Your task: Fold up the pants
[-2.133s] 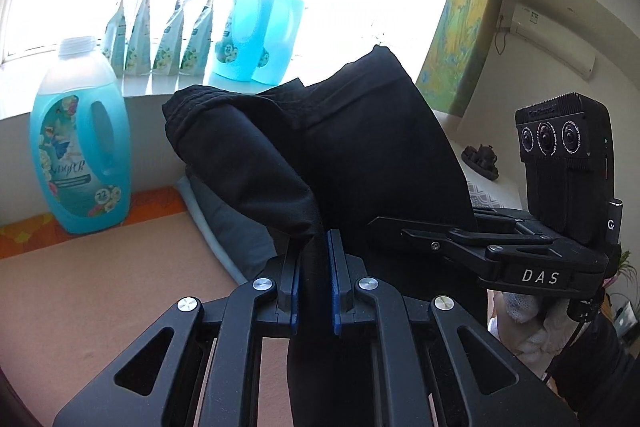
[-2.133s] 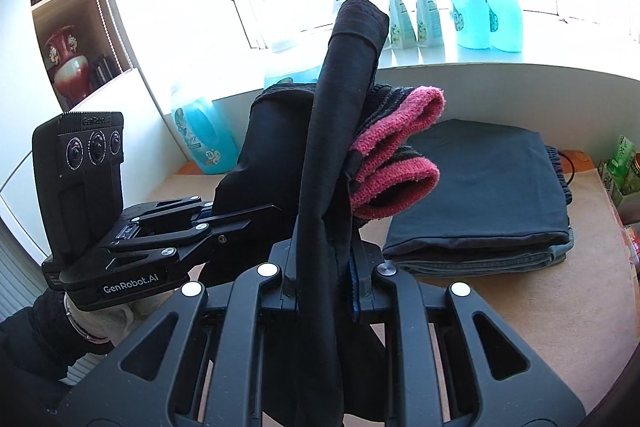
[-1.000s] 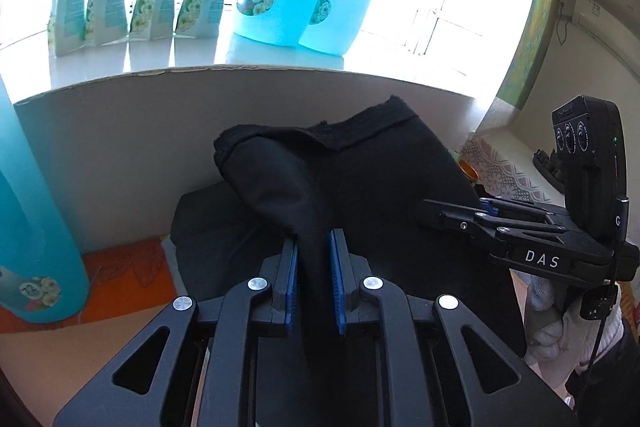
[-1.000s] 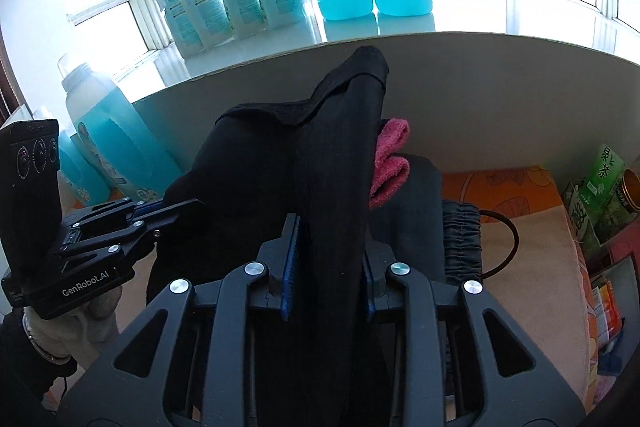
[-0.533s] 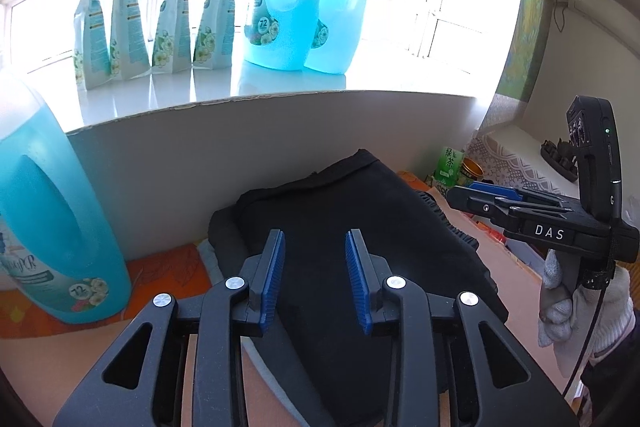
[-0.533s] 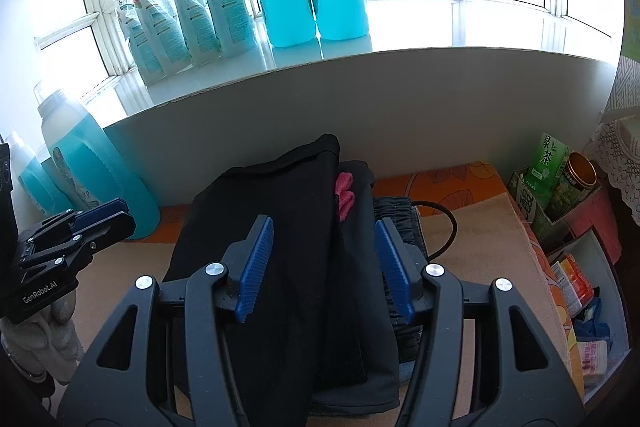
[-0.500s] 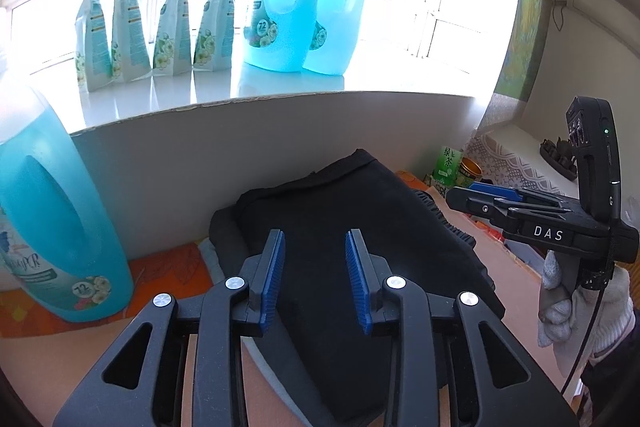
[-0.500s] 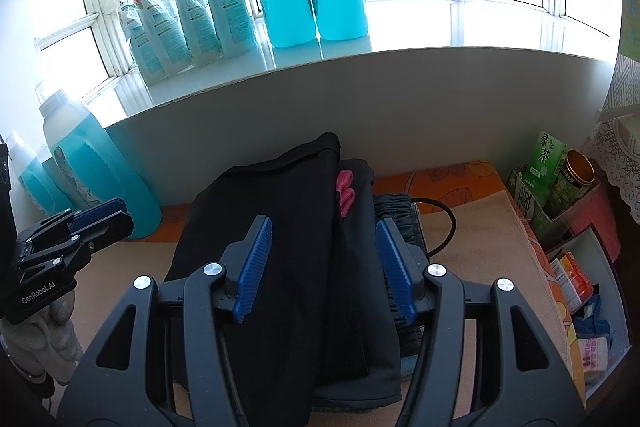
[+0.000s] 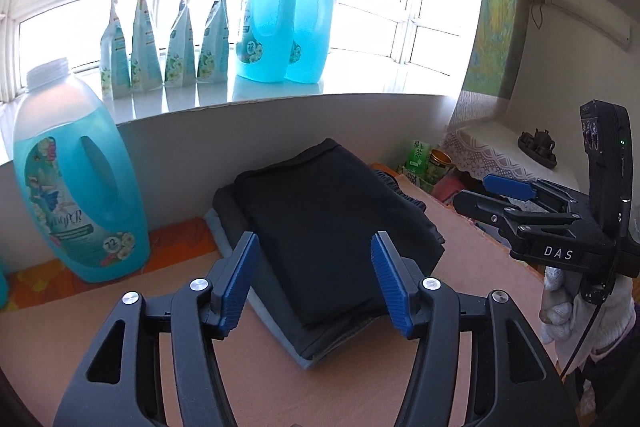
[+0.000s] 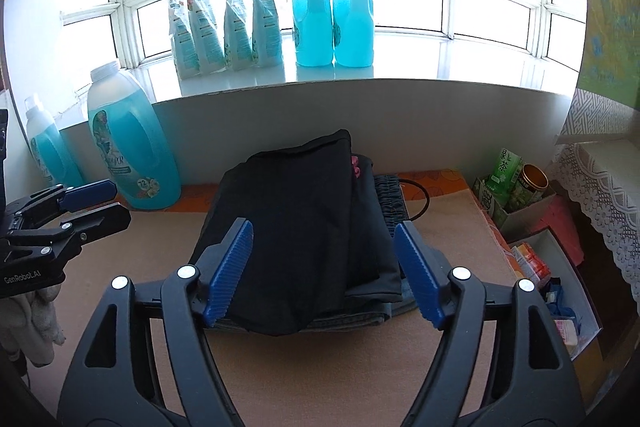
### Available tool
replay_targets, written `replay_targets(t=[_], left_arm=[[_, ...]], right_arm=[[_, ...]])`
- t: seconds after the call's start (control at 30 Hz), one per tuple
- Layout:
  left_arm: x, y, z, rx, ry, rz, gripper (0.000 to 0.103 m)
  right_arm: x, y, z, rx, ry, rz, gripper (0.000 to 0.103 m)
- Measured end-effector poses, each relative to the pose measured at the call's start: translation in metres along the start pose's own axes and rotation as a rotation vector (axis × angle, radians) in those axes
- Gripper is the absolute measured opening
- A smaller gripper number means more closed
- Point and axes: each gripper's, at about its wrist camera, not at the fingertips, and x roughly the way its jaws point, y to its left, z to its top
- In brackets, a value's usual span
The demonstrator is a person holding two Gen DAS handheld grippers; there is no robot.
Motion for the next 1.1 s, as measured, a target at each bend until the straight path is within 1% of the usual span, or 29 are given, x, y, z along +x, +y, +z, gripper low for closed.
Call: replay_targets(t=[0.07, 0.13, 0.23, 0.3, 0.37, 0.47, 0.6, 0.67, 0.77, 0.87, 0.93, 1.1], left_arm=[[-0.013, -0.003, -0.006, 0.005, -0.01, -0.002, 0.064], [-0.025, -0.006, -0.014, 0.005, -0.014, -0.014, 0.065], [-0.044, -0.01, -0.025, 0.023, -0.021, -0.007, 0.065], [-0.056, -0.012, -0.032, 0.025, -0.017, -0.013, 0.07], [-0.07, -0.015, -0.04, 0.032, -0.019, -0.009, 0.073], [-0.091, -0.019, -0.052, 0.039, -0.027, -0.01, 0.073], [-0.122, -0.021, -0.067, 0.04, -0.039, -0.013, 0.078], [-0.138, -0.023, -0.075, 0.049, -0.049, -0.006, 0.078], [-0.16, -0.026, -0.086, 0.068, -0.065, 0.004, 0.079], [-0.179, -0.028, -0.097, 0.071, -0.072, -0.004, 0.081], [-0.191, -0.029, -0.107, 0.078, -0.076, 0.008, 0.081], [-0.211, -0.029, -0.128, 0.081, -0.066, 0.02, 0.081]], right_arm=[[-0.017, 0.008, -0.006, 0.001, -0.018, -0.002, 0.091], [-0.033, 0.015, -0.013, 0.01, -0.03, -0.015, 0.094], [-0.056, 0.024, -0.024, 0.024, -0.036, -0.033, 0.096], [-0.069, 0.029, -0.032, 0.036, -0.037, -0.037, 0.098], [-0.083, 0.036, -0.039, 0.035, -0.044, -0.046, 0.101], [-0.106, 0.049, -0.05, 0.035, -0.064, -0.057, 0.101], [-0.137, 0.066, -0.061, 0.054, -0.093, -0.048, 0.102], [-0.153, 0.075, -0.066, 0.053, -0.109, -0.052, 0.103], [-0.176, 0.089, -0.077, 0.034, -0.141, -0.09, 0.103], [-0.194, 0.099, -0.087, 0.045, -0.152, -0.083, 0.103], [-0.202, 0.103, -0.095, 0.064, -0.154, -0.077, 0.103], [-0.224, 0.113, -0.121, 0.084, -0.172, -0.123, 0.103]])
